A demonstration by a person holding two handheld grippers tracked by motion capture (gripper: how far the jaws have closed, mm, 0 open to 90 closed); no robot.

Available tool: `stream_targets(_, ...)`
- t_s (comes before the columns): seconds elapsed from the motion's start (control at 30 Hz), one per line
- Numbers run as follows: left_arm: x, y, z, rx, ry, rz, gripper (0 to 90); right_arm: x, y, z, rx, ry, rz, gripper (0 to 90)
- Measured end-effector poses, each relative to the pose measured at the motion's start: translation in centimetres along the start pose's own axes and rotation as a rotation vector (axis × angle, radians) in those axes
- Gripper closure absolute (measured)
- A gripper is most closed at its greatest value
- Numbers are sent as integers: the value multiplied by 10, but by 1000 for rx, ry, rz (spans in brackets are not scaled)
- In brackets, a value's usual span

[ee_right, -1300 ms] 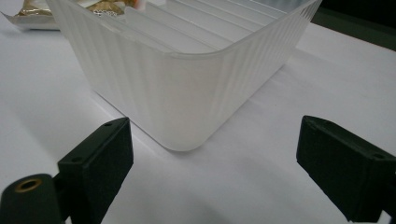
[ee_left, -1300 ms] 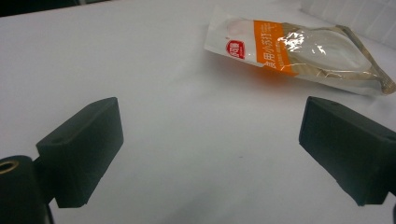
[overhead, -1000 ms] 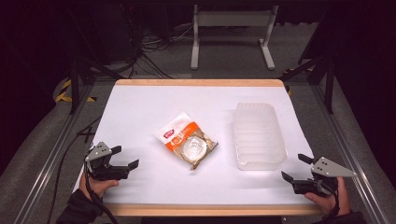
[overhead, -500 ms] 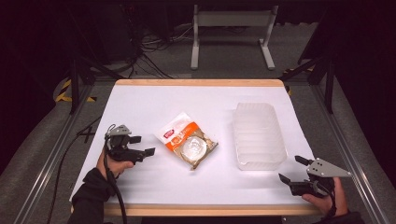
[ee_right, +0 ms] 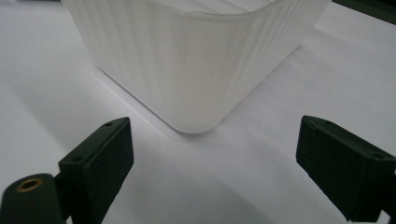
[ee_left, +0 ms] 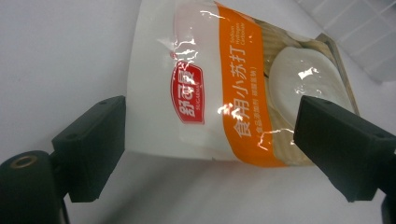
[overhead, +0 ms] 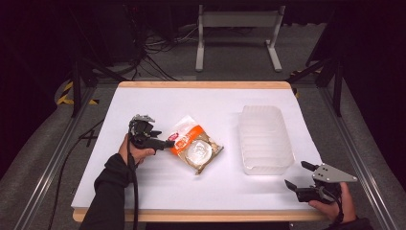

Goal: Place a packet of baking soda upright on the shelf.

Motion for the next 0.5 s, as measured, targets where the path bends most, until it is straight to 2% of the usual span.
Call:
stream_targets(0.07, -1, 3, -6, -19, 3, 13, 131, 0, 0, 0, -4, -2, 1, 119)
stream_targets(0.2, -3, 7, -15, -49, -6, 1, 144, 0, -1, -1, -11, 3, 1, 119)
stream_targets(0.33, -3, 8, -25, -101, 18, -9, 155, 0, -1, -2, -9, 7, -2, 119)
stream_targets(0.37, -3, 8, -25, -98, 19, -14, 159, 0, -1, -2, -9, 8, -3, 119)
stream_targets(0.43, -6, 10, -25, -95, 30, 6, 204, 0, -1, -2, -9, 7, -4, 119)
stream_targets(0.5, -7, 10, -26, -88, 21, 7, 229, 0, -1, -2, -9, 11, -6, 119)
Point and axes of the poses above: each handheld gripper's, and its own axes: z roughly backward along the jaws, y roughly out of its top, x roughly to its right, the point moved 3 cm from there along -z, roughly forward along the jaws, and after that the axes turned 10 degrees about y, right-handed, at the moved point
